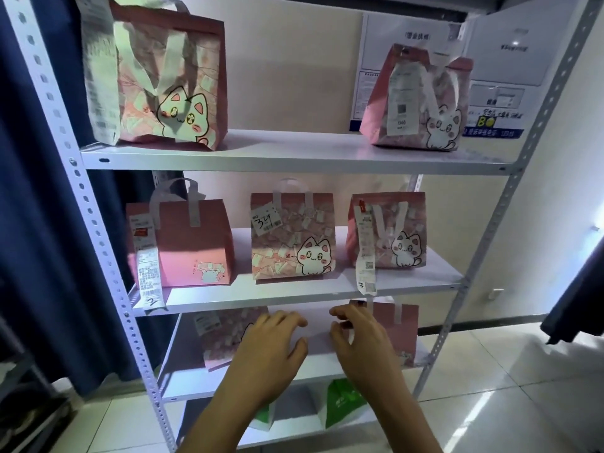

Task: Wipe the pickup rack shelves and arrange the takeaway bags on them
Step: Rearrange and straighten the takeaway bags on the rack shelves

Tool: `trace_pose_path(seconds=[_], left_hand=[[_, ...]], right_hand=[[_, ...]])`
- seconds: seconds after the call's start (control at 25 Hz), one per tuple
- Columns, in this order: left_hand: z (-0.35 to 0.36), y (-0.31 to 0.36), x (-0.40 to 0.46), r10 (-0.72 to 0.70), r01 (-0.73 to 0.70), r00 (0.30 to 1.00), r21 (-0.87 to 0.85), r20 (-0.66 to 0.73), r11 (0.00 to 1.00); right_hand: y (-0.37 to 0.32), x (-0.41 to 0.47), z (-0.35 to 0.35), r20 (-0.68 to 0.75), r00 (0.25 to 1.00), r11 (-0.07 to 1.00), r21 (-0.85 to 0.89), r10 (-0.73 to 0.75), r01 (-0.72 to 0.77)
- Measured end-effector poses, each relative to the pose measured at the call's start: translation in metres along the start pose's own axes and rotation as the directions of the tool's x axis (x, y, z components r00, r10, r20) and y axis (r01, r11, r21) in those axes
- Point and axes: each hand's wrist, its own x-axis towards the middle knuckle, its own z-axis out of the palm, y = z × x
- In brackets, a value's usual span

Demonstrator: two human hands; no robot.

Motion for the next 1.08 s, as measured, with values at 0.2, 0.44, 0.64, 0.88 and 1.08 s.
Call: trace_pose_path(seconds=[0.2,0.44,0.64,0.88,1.08], left_hand=[[0.0,-0.007,0.009,-0.126,0.126,0.991,0.017,-0.05,0.992],[-0.002,-0.028,0.004,-0.329,0.336,0.934,0.028,-0.142,0.941],[0.0,-0.031,0.004,-0.417,0.434,0.892,0.069,-0.177,0.898],[-0.035,-0.029,0.017,-0.405,0.452,0.862,0.1,-0.305,0.887],[-0.055,-0.048,0.014,-0.418,0.476,0.841,0.102,-0.344,0.873]], right_hand=[[0.001,0.025,0.01,0.096,0.994,0.999,0.016,-0.047,0.046],[-0.006,0.062,0.044,0.254,0.958,0.99,0.081,-0.132,0.115],[-0.007,0.079,0.064,0.364,0.907,0.977,0.115,-0.21,0.18],[-0.033,0.116,0.054,0.315,0.869,0.918,0.245,-0.38,0.313],[-0.048,0.126,0.063,0.275,0.857,0.888,0.287,-0.436,0.36]])
